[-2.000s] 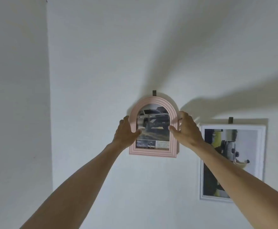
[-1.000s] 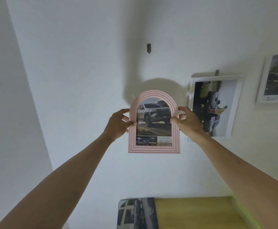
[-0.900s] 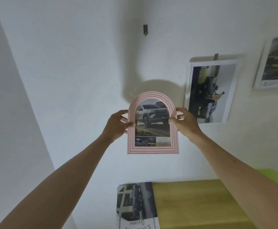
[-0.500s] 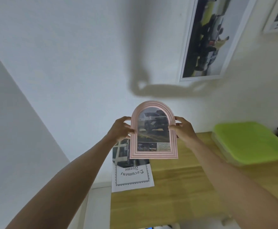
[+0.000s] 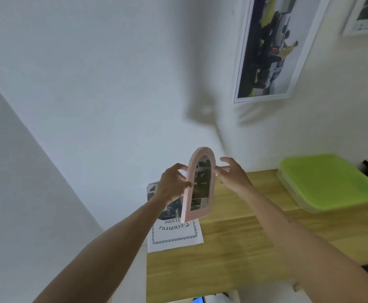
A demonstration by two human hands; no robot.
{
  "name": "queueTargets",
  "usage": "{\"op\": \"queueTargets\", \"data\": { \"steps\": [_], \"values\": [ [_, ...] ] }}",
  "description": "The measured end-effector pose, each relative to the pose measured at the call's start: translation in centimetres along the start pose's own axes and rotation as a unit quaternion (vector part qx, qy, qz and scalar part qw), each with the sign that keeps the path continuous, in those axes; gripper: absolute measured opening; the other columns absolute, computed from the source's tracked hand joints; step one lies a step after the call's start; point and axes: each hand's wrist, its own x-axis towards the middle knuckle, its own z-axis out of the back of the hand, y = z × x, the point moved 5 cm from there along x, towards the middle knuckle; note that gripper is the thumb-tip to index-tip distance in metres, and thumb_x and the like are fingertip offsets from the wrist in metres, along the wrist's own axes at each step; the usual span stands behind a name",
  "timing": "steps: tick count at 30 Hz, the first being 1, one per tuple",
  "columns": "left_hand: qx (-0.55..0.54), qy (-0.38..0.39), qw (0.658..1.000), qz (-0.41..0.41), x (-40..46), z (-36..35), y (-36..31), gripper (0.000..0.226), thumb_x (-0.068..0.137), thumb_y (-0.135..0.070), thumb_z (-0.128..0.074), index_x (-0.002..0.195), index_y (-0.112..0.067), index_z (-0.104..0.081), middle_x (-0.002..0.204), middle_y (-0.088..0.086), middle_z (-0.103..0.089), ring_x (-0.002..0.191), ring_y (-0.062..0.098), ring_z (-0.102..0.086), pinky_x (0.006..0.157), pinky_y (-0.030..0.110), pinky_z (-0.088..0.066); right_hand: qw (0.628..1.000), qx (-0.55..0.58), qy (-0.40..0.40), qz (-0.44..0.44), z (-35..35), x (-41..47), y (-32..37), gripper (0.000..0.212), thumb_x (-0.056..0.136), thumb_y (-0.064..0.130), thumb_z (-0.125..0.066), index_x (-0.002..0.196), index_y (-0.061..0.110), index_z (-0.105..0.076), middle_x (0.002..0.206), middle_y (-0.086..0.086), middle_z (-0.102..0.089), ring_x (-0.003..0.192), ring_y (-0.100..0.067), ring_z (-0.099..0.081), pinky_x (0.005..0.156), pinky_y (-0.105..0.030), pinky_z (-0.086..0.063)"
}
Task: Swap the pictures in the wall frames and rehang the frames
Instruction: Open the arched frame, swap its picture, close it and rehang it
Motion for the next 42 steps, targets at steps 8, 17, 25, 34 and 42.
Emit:
{"op": "queueTargets", "data": {
  "steps": [8,17,25,34,42],
  "values": [
    [0.159,-0.047,0.979,-0.115,-2.0,-4.4,-1.2,0.039,0.08,-0.022,-0.068,0.113,-0.04,-0.057,0.088,-0.013,-0.068,0.08,0.007,-0.065,0.079,0.038,-0.055,0.991,0.128,-0.046,-0.002,-0.9,-0.4,3.6,0.046,0.083,0.019,-0.073,0.123,0.016,-0.05,0.099,-0.008,-0.069,0.079,-0.016,-0.074,0.066,-0.032,-0.063],
    [0.269,0.032,0.945,-0.184,-1.0,-5.7,-0.8,0.051,0.094,-0.042,-0.059,0.142,-0.029,-0.049,0.137,-0.005,-0.05,0.12,0.015,-0.052,0.098,0.031,-0.04,0.985,0.162,-0.051,-0.011,2.2,-0.2,0.2,0.044,0.079,0.007,-0.062,0.121,0.019,-0.064,0.095,-0.012,-0.074,0.085,-0.026,-0.074,0.071,-0.043,-0.063],
    [0.261,-0.029,0.964,-0.049,2.5,-1.9,1.6,0.08,0.093,-0.038,-0.063,0.155,-0.026,-0.014,0.148,0.011,-0.032,0.136,0.029,-0.036,0.103,0.044,-0.039,0.987,0.16,0.018,0.015,4.6,0.2,-1.5,0.045,0.083,-0.001,-0.058,0.118,0.026,-0.069,0.091,-0.004,-0.077,0.087,-0.025,-0.074,0.064,-0.034,-0.061],
    [0.056,0.027,0.998,0.0,4.3,-3.5,2.3,0.086,0.074,-0.008,-0.081,0.145,-0.039,-0.044,0.081,-0.001,-0.071,0.072,0.003,-0.064,0.073,0.022,-0.048,0.997,0.027,0.014,0.077,7.4,3.8,-4.2,0.056,0.089,0.007,-0.053,0.127,0.049,-0.057,0.106,0.003,-0.068,0.091,-0.015,-0.068,0.073,-0.031,-0.057],
    [0.011,0.001,0.999,0.033,4.1,-6.3,2.3,0.055,0.069,-0.004,-0.08,0.113,-0.034,-0.067,0.09,0.004,-0.07,0.063,0.0,-0.062,0.069,0.026,-0.047,0.93,-0.318,0.041,0.176,5.6,6.6,-5.8,0.065,0.095,0.028,-0.05,0.144,0.061,-0.022,0.127,0.007,-0.035,0.072,-0.006,-0.053,0.071,-0.031,-0.05]
  ]
}}
